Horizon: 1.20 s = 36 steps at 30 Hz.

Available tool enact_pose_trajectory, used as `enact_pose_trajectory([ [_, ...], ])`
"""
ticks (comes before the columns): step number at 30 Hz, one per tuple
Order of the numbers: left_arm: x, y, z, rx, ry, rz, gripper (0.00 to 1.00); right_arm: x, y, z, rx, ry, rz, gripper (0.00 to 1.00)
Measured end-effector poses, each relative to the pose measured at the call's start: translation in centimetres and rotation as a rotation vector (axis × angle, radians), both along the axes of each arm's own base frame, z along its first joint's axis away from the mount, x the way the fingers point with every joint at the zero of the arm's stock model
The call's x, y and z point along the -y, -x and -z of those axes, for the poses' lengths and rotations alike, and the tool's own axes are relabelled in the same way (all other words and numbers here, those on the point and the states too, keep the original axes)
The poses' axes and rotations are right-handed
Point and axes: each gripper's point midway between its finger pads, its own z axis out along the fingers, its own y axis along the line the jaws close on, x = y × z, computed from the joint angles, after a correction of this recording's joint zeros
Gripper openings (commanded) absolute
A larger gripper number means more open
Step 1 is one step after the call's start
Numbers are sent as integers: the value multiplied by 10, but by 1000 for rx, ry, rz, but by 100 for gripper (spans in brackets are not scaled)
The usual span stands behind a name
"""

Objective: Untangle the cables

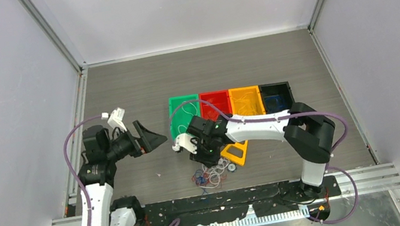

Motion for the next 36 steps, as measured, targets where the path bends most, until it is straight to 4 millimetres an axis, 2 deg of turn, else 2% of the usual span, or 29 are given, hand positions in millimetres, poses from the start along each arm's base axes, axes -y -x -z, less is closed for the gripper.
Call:
enact_pose_trajectory([
  [1,0,0,0,1,1,3,94,1,-1,1,6,6,1,9],
  [2,0,0,0,1,1,3,94,1,-3,2,13,10,2,7],
  [6,0,1,0,13,-7,13,92,4,-4,-1,27,14,-5,6],
  [8,1,1,0,17,-8,18,91,5,-4,-12,31,-3,-5,5],
  [11,1,1,0,21,-9,22,90,4,-6,-42,45,-79,-1,5],
  [14,2,1,-1,25,-4,28,89,0,-12,-83,86,-176,-3,5],
  [16,2,1,-1,27,1,33,89,-6,-18,-103,113,-226,-6,5],
  [20,4,2,-1,26,8,43,91,-5,-17,-106,102,-228,-12,6],
  [24,9,5,-2,51,22,83,99,-6,-15,-117,76,-272,8,5],
  [27,24,18,7,84,29,196,100,-7,-17,-141,60,-348,35,5],
  [30,40,41,17,136,12,358,100,-15,-23,-177,47,-451,57,5],
  [36,58,52,5,366,-39,528,100,-28,-31,-235,-10,-614,95,5],
])
